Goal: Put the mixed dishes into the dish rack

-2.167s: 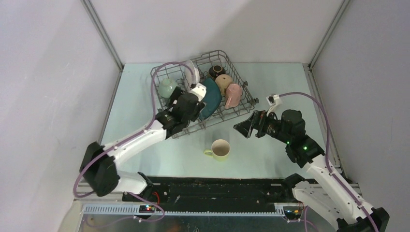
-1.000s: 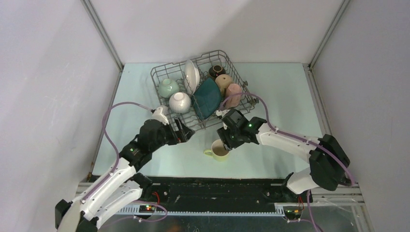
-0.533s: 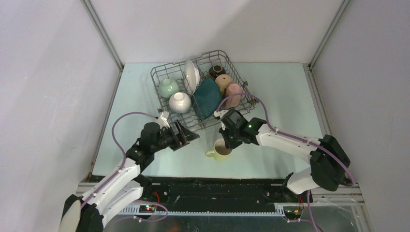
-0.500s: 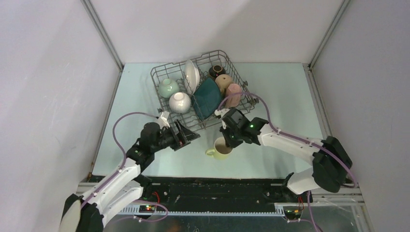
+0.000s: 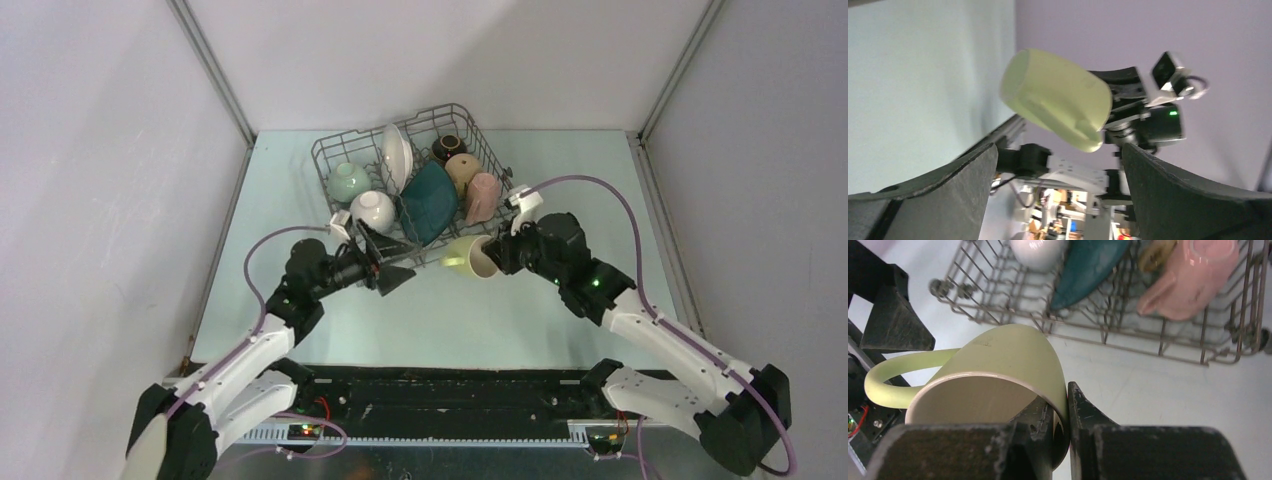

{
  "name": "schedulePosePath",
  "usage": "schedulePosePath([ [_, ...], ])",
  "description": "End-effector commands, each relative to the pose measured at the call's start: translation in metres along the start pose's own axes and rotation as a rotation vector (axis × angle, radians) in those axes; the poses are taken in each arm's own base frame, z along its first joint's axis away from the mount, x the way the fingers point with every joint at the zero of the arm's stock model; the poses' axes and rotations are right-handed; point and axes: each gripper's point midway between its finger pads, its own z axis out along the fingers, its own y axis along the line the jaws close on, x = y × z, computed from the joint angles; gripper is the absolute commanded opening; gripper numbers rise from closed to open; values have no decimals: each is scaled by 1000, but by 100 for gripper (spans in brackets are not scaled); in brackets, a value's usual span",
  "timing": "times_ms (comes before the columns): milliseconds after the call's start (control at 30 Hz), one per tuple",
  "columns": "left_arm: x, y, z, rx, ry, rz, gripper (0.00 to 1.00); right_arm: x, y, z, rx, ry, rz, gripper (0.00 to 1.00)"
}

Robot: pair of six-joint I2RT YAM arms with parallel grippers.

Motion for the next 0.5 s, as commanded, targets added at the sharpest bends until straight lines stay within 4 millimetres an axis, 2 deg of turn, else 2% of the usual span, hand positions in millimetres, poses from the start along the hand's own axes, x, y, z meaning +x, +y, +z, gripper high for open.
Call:
schedulePosePath([
  [0, 2, -74, -6, 145, 41, -87, 98, -97, 31, -22, -151, -414, -83, 0],
  [200, 9, -126, -11, 296, 138, -218, 95, -129, 47, -33, -254, -555, -165, 0],
  [367, 17, -129, -6, 232, 153, -241, 96, -159, 47, -45, -231, -713, -240, 0],
  [433, 20, -133, -6, 235, 160, -252, 95, -163, 55, -45, -278, -744, -312, 0],
  [467, 21, -134, -6, 236, 165, -258, 95, -158, 62, -40, -322, -733, -362, 0],
])
